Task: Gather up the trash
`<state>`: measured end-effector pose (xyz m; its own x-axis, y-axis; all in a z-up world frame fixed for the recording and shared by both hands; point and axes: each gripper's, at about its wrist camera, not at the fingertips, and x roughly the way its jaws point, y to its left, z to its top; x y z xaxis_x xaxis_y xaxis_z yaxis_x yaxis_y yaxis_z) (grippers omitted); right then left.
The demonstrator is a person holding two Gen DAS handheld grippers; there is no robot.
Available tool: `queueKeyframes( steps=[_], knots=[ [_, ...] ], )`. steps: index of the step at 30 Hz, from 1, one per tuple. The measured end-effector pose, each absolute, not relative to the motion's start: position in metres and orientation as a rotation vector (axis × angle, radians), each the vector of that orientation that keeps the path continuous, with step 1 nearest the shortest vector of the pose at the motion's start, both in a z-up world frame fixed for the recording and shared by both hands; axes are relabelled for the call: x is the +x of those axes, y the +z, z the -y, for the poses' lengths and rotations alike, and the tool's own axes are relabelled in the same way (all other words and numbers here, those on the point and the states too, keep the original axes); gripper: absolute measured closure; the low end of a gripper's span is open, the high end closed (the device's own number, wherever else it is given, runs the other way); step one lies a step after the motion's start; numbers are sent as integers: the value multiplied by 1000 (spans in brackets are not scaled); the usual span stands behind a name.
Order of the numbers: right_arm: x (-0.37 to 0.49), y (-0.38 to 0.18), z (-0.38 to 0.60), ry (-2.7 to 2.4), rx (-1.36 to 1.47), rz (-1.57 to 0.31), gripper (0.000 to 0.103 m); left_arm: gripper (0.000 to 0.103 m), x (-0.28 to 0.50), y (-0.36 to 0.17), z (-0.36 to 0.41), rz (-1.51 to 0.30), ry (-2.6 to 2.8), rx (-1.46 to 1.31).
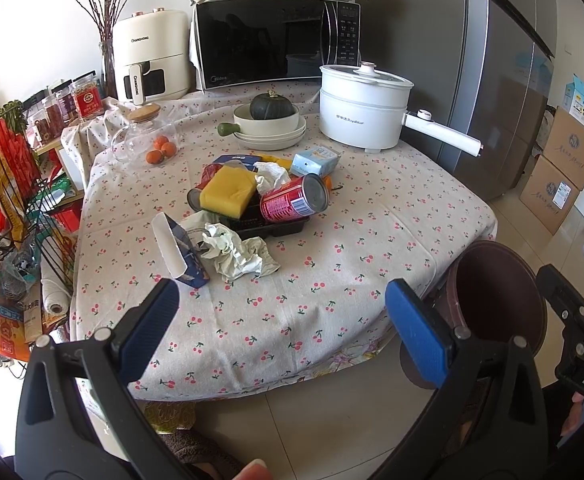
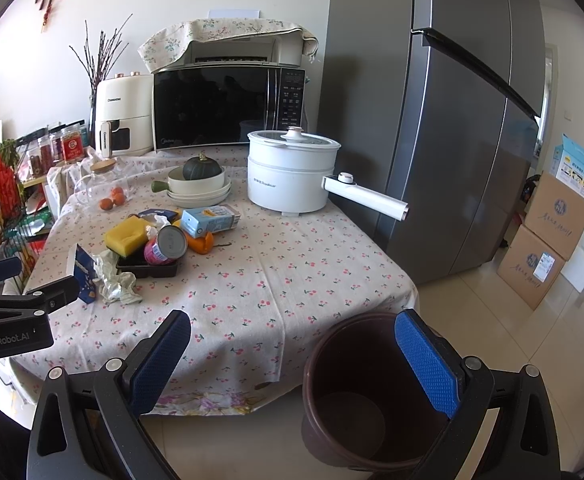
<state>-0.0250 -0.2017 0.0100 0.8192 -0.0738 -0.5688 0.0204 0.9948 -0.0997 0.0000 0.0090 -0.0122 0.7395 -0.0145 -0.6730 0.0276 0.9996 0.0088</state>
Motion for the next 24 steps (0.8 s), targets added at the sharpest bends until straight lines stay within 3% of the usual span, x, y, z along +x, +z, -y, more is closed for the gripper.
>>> queueKeyframes(
  steps=[15, 24],
  knots=[
    [-21, 12, 207, -33, -77, -633, 0, 1, 10, -14, -23, -763, 5, -19],
    [22, 53, 221, 58, -52, -711, 0, 1, 66, -8, -65, -898, -36, -61]
  ],
)
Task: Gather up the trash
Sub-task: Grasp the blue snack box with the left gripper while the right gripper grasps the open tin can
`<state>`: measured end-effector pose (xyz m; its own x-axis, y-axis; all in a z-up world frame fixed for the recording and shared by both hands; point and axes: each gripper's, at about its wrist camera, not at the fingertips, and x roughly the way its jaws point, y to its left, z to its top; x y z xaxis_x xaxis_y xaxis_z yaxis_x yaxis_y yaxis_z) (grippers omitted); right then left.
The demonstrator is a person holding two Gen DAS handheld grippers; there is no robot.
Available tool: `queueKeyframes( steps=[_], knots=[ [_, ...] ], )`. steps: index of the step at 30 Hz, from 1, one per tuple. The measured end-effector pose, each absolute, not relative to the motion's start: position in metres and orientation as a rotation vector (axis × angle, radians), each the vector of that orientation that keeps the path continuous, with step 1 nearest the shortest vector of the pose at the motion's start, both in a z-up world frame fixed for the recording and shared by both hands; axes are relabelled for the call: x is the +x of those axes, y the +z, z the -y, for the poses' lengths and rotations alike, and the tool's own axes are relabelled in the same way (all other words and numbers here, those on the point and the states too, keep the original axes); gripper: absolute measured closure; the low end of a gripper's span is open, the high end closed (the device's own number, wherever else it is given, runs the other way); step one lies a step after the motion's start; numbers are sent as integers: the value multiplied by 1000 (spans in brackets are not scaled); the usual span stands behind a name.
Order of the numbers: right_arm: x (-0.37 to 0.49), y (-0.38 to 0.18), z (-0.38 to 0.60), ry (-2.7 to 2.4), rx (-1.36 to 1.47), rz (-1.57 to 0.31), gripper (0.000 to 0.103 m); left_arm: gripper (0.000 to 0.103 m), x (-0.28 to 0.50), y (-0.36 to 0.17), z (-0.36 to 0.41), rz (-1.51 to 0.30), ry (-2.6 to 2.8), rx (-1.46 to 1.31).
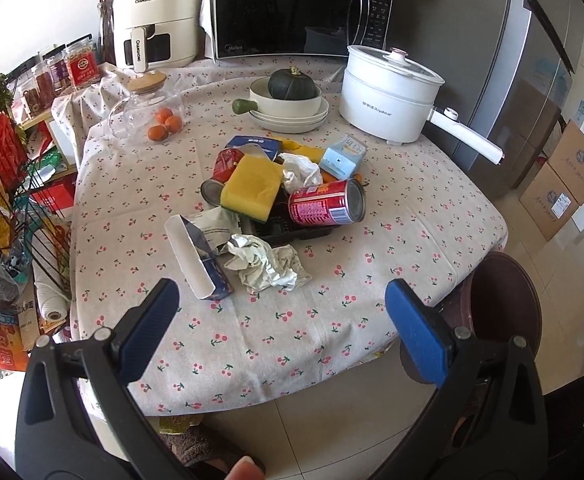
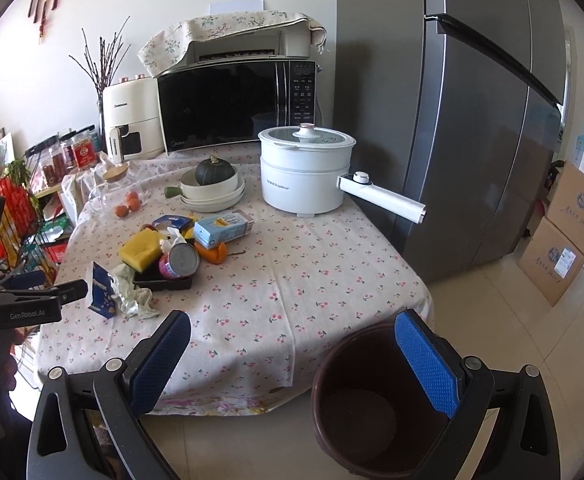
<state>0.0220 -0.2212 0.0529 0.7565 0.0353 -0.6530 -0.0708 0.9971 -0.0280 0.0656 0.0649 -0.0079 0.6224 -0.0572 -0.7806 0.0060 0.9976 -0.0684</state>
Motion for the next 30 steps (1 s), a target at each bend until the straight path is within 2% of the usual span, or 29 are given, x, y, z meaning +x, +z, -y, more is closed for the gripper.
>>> queueKeyframes(
  steps=[6, 11, 16, 18, 25, 30],
  knots=[
    [86, 47, 215, 136, -51, -839, 0, 1, 113, -29, -102, -1059, -13, -175],
    [137, 7, 197, 215, -9, -972, 0, 1, 139, -66, -126, -1157, 37, -274],
    [168, -43, 184, 271, 41, -1132, 0, 7, 152, -94, -144, -1213, 45, -374],
    [181, -48, 179, 262, 53, -1150, 0, 11, 158, -98, -145, -1214, 46, -372],
    [205, -50, 162, 256, 86, -1155, 0, 13, 162, -110, -172, -1241, 180, -290],
    [209, -52, 144, 275, 64, -1156, 0, 18, 151, -112, -196, -1243, 239, -288]
  ],
)
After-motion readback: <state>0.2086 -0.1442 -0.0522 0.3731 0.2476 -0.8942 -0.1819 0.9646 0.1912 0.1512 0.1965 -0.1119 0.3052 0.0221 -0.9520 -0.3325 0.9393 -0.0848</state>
